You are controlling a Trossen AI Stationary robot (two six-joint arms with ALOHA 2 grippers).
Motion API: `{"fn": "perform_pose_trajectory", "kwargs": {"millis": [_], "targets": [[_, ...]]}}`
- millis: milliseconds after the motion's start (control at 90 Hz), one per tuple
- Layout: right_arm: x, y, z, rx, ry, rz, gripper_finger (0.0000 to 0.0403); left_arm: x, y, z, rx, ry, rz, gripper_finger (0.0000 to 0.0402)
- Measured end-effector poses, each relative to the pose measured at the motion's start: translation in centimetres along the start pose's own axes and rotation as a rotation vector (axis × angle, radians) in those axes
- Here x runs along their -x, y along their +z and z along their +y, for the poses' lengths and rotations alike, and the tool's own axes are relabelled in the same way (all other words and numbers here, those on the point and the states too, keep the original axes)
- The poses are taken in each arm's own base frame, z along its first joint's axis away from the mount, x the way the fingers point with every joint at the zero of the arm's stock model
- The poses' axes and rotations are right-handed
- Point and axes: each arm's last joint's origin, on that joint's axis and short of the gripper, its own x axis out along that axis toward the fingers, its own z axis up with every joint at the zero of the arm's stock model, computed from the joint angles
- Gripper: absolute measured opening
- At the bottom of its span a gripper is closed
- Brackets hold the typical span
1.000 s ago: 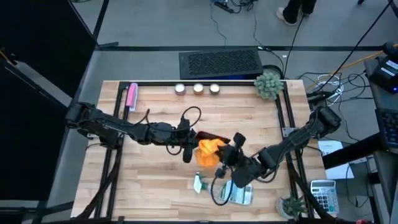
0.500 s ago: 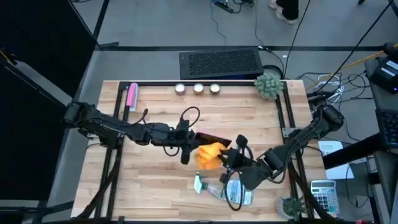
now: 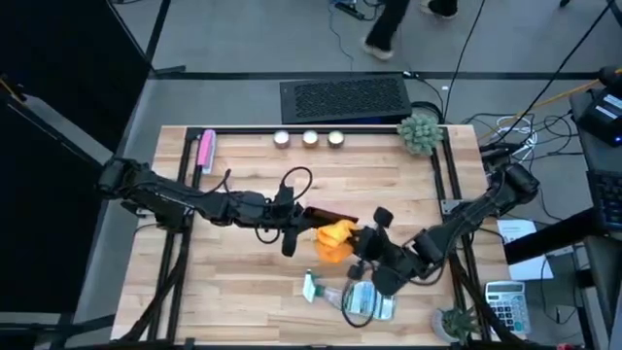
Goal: Apply microfiber cloth
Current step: Wipe the front of the cellphone with the microfiber cloth
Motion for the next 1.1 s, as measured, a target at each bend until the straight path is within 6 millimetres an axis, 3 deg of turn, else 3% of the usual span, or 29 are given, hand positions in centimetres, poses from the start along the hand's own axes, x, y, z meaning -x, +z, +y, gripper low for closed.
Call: {"fn": "perform_pose_trajectory", "kwargs": {"millis": [122, 244, 422, 544, 733, 922, 1100], "targets": [[0.8, -0.1, 0.4, -0.021, 0.018, -0.021, 0.0004, 0.0, 0.0, 0.0, -0.006, -0.005, 0.008, 0.0009], [0.5, 2.5, 0.6, -0.015, 0.003, -0.135, 0.0004, -0.1, 0.0, 0.0, -0.008, -0.007, 0.005, 0.0009], [-2.0, 5.5, -0.5, 0.023, 0.012, -0.220, 0.0004, -0.7, -1.0, -0.1, -0.015, 0.003, 0.032, 0.0009], [-4.1, 6.3, -0.9, 0.006, 0.080, -0.235, 0.0004, -0.7, -1.2, -0.1, -0.012, 0.012, 0.035, 0.0009], [-5.0, 5.6, -0.6, 0.057, 0.051, -0.197, 0.0004, -0.8, -1.4, 0.1, -0.018, 0.029, 0.045, 0.0009], [-2.2, 3.1, -0.1, 0.097, 0.026, -0.082, 0.0004, 0.1, -0.4, -0.3, -0.030, 0.008, 0.019, 0.0009], [-0.1, -0.4, -0.3, 0.075, 0.002, 0.098, 0.0004, 0.7, 0.5, -0.5, -0.045, -0.005, -0.011, 0.0009]]}}
